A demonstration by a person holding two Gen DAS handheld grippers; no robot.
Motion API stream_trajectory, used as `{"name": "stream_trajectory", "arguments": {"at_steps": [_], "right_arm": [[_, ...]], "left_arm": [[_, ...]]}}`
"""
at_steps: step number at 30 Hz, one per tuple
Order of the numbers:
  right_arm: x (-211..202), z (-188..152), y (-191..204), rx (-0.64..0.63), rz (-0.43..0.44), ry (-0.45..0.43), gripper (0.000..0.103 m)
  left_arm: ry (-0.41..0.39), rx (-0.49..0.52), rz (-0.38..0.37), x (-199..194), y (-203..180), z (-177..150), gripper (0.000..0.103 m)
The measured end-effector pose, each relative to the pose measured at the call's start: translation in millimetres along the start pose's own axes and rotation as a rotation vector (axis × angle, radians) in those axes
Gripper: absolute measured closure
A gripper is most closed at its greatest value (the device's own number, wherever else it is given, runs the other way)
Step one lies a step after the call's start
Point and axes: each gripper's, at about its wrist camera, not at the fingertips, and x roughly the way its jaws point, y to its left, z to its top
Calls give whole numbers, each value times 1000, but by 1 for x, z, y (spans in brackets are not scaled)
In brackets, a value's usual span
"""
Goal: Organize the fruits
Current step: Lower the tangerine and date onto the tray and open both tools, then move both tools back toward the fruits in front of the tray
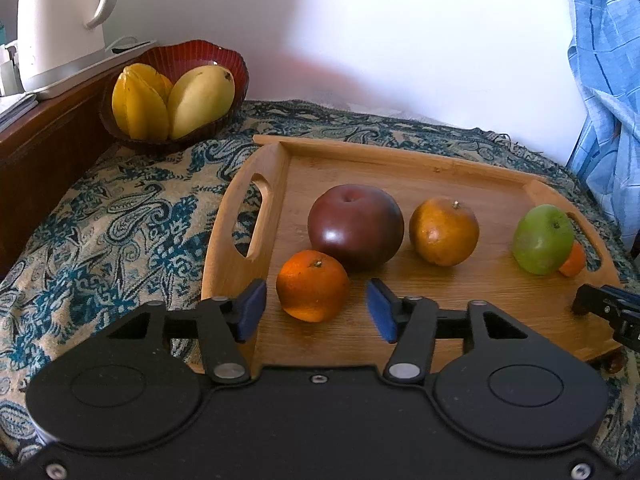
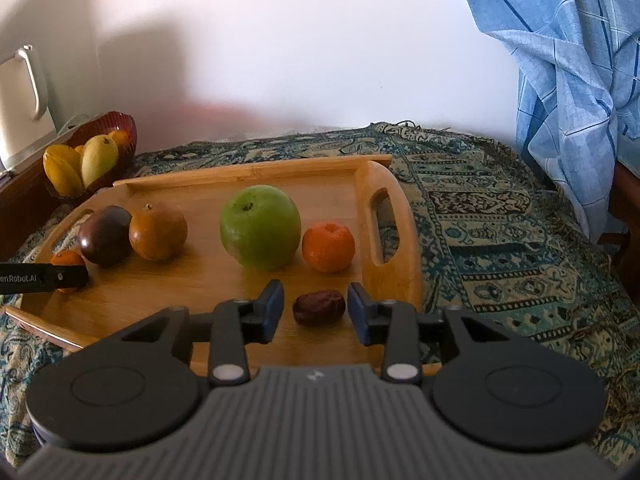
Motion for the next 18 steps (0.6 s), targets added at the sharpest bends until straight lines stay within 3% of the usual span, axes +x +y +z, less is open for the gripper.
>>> {"name": "stream_trajectory", "arguments": {"at_steps": [8, 18], "right_arm": [[-19, -8, 0, 40, 11, -51, 33], [-54, -23, 5, -11, 16, -134, 17]], "left_arm": [[-67, 28, -13, -27, -7, -5, 21], [-130, 67, -60, -63, -20, -19, 11]]}}
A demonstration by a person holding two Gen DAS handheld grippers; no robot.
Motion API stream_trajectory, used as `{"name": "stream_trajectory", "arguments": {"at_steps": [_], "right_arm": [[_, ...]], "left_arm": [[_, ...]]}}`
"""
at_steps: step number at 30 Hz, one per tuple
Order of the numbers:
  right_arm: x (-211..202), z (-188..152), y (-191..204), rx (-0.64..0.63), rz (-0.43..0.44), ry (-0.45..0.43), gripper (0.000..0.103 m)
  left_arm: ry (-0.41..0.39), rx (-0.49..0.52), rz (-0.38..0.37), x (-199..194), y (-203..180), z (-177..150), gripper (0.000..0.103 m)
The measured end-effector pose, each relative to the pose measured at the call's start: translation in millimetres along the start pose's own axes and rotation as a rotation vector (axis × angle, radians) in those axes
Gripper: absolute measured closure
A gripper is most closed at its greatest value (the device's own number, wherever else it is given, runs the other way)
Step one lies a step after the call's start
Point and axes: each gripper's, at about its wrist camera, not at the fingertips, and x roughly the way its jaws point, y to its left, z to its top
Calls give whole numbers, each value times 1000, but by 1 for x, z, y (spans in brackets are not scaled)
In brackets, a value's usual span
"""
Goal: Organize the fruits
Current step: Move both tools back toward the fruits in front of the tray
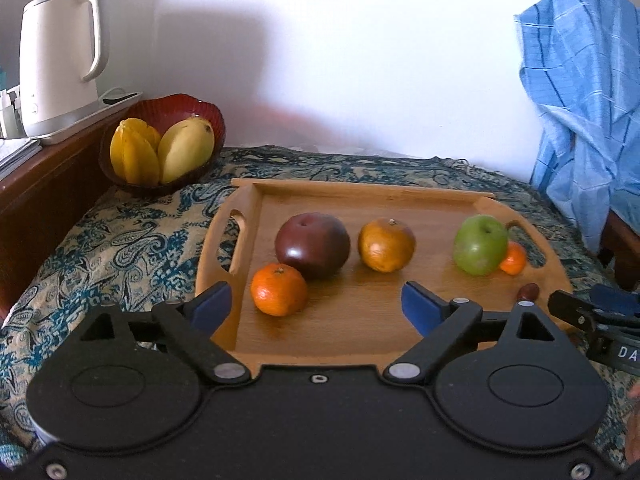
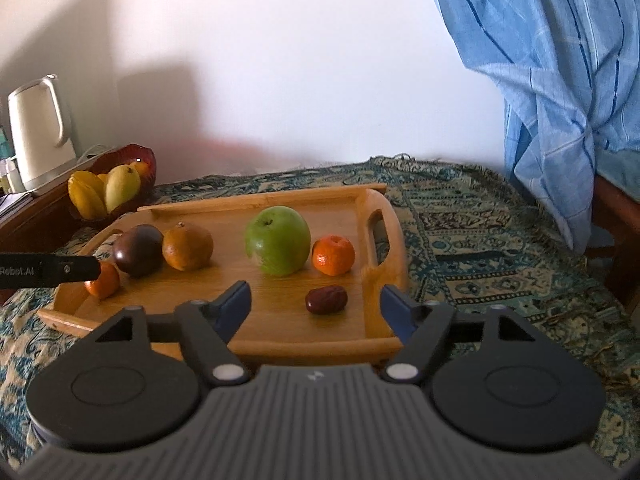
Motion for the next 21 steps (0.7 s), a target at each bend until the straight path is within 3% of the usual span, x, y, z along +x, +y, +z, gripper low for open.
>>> {"name": "stream_trajectory", "arguments": {"at_steps": [21], "right_arm": [[-32, -50, 7, -142, -9, 16, 15]], "left_arm": [[34, 77, -70, -20, -35, -44, 5]]}}
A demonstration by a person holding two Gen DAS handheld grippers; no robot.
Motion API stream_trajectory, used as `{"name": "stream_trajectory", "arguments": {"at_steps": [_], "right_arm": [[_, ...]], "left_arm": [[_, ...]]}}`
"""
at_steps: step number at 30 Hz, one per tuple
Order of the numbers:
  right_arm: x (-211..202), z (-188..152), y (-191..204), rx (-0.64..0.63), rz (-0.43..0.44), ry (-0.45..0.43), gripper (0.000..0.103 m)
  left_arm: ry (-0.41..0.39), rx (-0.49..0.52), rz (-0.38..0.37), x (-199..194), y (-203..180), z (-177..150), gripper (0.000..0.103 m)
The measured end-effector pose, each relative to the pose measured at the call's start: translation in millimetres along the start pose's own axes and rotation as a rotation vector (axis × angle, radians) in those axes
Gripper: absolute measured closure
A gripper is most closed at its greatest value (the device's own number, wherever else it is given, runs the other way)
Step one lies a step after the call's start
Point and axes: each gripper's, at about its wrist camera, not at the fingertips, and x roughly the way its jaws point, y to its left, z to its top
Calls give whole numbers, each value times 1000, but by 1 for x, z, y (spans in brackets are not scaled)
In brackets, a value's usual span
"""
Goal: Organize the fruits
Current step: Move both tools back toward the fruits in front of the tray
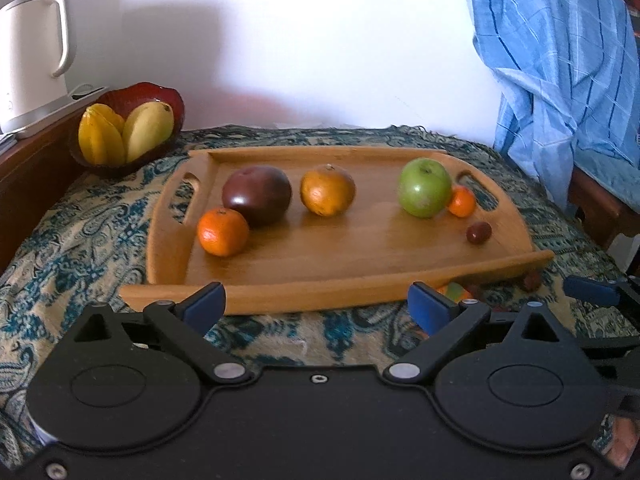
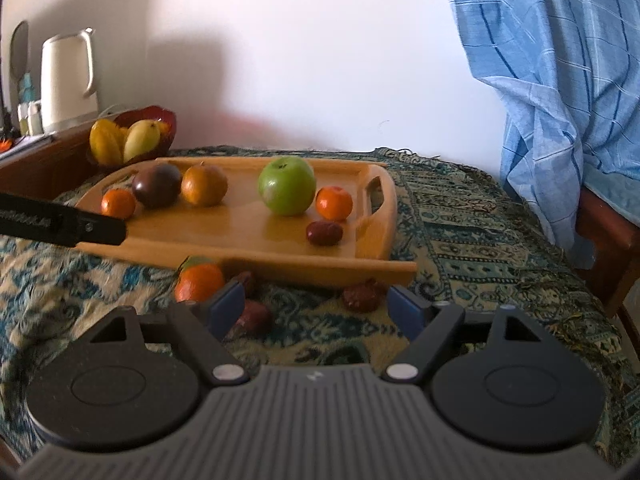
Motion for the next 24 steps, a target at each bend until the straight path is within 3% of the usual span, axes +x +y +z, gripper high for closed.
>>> {"name": "stream_trajectory", "arguments": {"at_steps": [10, 17, 24], "right_arm": [[8, -9, 17, -56, 36, 39, 28], [16, -10, 19, -32, 61, 55, 37], [21, -9, 16, 1, 75, 61, 47]], "left_arm": [[42, 26, -57, 13, -29, -3, 5], [88, -12, -137, 26, -38, 1, 24], [123, -43, -195, 32, -41, 2, 36]]}}
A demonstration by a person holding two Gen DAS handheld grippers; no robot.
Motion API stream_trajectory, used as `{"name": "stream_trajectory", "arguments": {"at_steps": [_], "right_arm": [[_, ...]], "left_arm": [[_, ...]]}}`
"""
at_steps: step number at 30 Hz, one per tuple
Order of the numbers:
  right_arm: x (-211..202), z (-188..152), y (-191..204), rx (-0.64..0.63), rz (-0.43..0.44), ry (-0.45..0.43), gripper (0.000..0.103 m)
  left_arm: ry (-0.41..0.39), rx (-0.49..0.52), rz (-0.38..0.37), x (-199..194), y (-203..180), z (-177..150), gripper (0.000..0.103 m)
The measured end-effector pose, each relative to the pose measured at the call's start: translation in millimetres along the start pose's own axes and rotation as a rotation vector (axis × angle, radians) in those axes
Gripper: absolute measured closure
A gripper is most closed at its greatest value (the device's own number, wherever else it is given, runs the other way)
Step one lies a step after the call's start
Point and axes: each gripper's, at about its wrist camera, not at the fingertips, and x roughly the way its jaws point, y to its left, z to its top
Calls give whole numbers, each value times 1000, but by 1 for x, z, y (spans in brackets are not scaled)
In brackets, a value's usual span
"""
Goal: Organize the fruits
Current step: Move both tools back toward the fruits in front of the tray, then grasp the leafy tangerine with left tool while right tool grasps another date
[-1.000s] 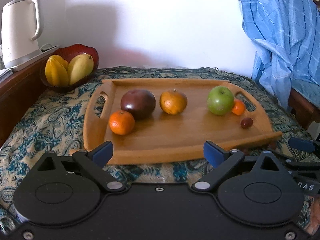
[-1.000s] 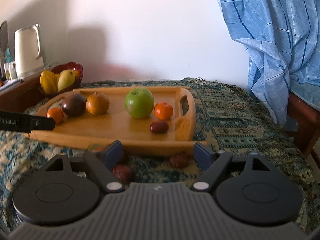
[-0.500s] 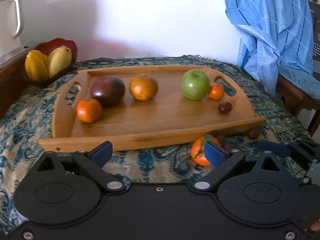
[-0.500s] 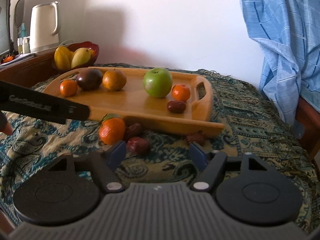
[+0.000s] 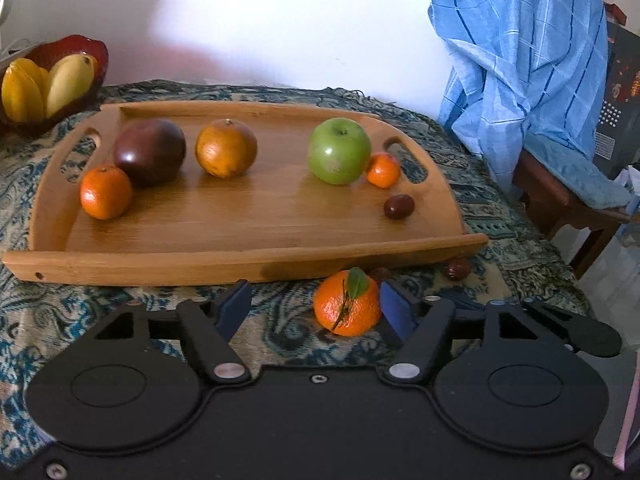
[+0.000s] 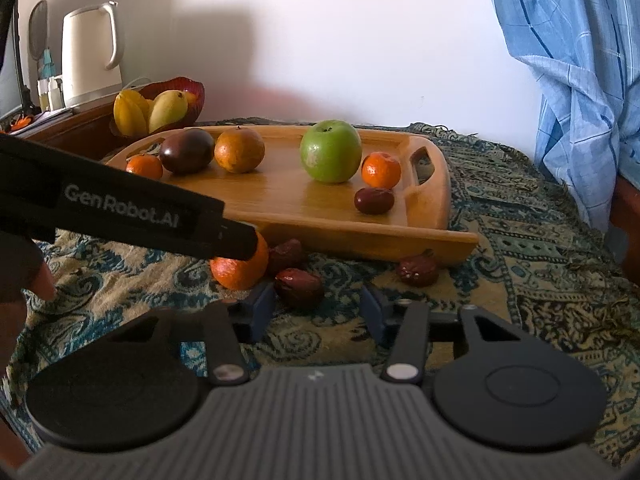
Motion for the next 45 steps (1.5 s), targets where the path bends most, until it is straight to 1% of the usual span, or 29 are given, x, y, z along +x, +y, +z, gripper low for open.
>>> {"name": "stream_trajectory", "arguments": {"at_steps": [4, 12, 16, 17, 21, 22, 25, 27, 31, 36, 40, 45], "right_arm": [[1, 1, -1, 14, 7, -1, 51], [3, 0, 0, 14, 12, -3, 54], [5, 1, 0, 15, 16, -4, 55], [5, 1, 0, 15, 16, -4, 55], [7, 0, 0, 11, 15, -6, 56], [7, 1, 1, 11, 15, -6, 57], [8, 1, 0, 11, 14, -8, 58], [9, 1, 0, 12, 16, -9, 59], [10, 2, -1, 14, 10, -12, 65], [9, 2, -3, 25, 2, -14, 71], [9, 3, -4, 34, -5, -14, 76], [8, 3, -5, 47, -5, -13, 78]], "left_arm": [[16, 10, -16, 3, -5, 0, 43], [35, -1, -31, 10, -11, 0, 47], [45, -10, -54, 13, -12, 0, 55], [47, -13, -59, 13, -13, 1, 55], [39, -26, -47, 13, -12, 1, 61], [36, -31, -43, 13, -11, 2, 65], [39, -43, -45, 12, -8, 3, 65], [33, -36, -31, 10, -8, 2, 65], [21, -6, 3, 7, -10, 0, 65], [14, 0, 23, 3, -8, -1, 65], [7, 16, 52, 0, -7, -2, 65], [-3, 31, 77, -5, -4, -4, 65]]}}
